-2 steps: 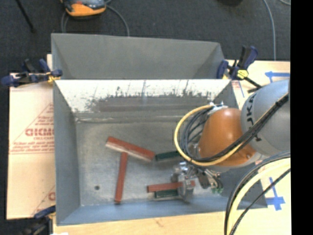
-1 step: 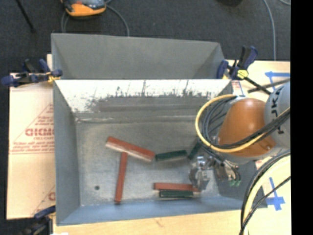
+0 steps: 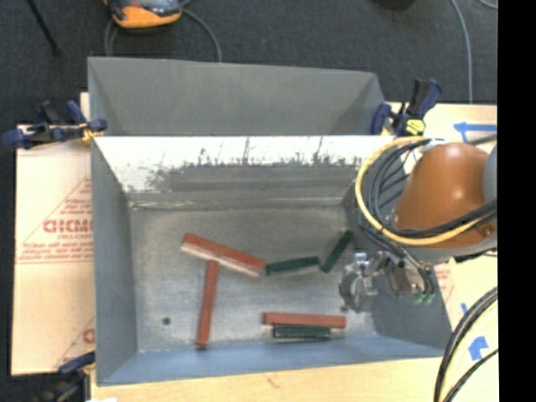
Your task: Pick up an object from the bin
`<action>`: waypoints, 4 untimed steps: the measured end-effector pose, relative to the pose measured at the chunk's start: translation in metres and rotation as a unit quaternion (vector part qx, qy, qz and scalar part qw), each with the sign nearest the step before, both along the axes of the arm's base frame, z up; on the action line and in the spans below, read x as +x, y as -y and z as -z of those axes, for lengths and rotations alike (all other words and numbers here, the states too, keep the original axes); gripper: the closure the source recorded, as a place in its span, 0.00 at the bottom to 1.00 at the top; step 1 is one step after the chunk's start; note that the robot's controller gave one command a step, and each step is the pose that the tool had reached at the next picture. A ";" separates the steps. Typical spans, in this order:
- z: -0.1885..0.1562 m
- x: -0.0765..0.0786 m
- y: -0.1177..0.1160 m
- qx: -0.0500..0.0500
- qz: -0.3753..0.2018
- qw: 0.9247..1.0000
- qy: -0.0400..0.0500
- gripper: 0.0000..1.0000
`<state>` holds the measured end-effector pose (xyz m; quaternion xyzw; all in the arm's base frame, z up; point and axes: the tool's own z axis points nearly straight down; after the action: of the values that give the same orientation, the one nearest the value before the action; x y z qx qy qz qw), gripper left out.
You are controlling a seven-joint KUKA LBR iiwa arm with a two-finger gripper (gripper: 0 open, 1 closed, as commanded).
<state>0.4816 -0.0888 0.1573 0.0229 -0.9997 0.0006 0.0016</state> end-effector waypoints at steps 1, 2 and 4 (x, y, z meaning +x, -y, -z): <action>0.023 0.005 -0.007 0.000 -0.195 0.981 0.003 0.00; 0.033 0.005 -0.009 0.001 -0.206 0.979 0.002 0.00; 0.087 0.001 -0.013 0.000 -0.186 0.983 0.005 1.00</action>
Offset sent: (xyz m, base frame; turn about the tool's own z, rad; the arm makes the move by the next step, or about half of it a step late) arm 0.0000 0.0000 0.0000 0.0000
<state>0.4824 -0.0754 0.0708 0.2084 -0.9780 0.0008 -0.0032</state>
